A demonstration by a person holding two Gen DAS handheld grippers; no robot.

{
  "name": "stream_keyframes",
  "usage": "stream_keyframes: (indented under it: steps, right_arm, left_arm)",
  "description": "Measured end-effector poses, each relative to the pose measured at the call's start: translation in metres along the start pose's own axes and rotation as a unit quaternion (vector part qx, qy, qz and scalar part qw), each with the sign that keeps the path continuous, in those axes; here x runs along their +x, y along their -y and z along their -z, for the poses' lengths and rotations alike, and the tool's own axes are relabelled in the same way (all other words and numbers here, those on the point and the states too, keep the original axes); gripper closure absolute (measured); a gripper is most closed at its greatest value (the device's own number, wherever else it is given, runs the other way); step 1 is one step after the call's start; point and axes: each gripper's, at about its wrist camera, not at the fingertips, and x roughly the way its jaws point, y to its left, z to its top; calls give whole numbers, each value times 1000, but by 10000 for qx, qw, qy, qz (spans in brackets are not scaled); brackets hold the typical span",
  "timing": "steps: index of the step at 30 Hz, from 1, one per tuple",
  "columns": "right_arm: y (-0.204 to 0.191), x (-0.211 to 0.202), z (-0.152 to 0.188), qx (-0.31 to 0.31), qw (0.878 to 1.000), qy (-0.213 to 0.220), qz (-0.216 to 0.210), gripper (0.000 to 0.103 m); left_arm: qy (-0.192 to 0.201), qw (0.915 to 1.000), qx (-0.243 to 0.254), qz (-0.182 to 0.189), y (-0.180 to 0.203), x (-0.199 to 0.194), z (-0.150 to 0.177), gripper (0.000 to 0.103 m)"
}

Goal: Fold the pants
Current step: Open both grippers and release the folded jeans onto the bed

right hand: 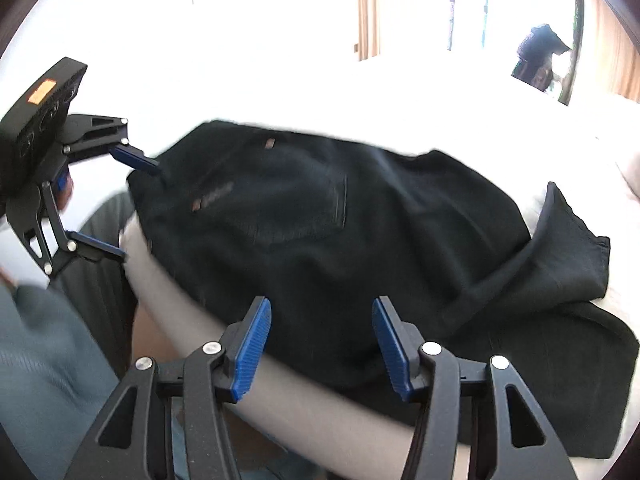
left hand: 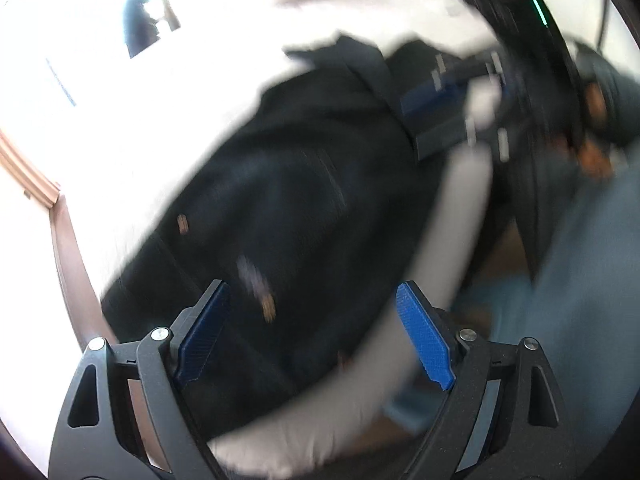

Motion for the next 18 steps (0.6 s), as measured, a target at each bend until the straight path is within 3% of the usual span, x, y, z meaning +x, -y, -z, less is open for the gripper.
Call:
stream_keyframes:
  steps: [3,6,8,11,15,18]
  right_arm:
    - [-3,18,0,-144,9997,-165,82,47]
    - [1,61,25,-16,9952,-970,162,46]
    - [4,54,32,109,9974,-691,154,46]
    - [13,34,32,400,9972,-628,25,46]
    - [30,9,23,749,9970,-125,-150,46]
    - [41,27,28,846,9956,-398,-101,38]
  left_arm:
    - [135,9995,-285,56,-3,24,-24,18]
    - [-489,9961,-726,73,-7,85,-22,19]
    - [-698,9941,-827,-16,-3,102,-14,19]
    - [-443,9952,-848,184,-1,85,-21,19]
    - [173,9960,-860,184,-5,64,-47,19]
    - [244,9940,-998,368,-12,77,-66,19]
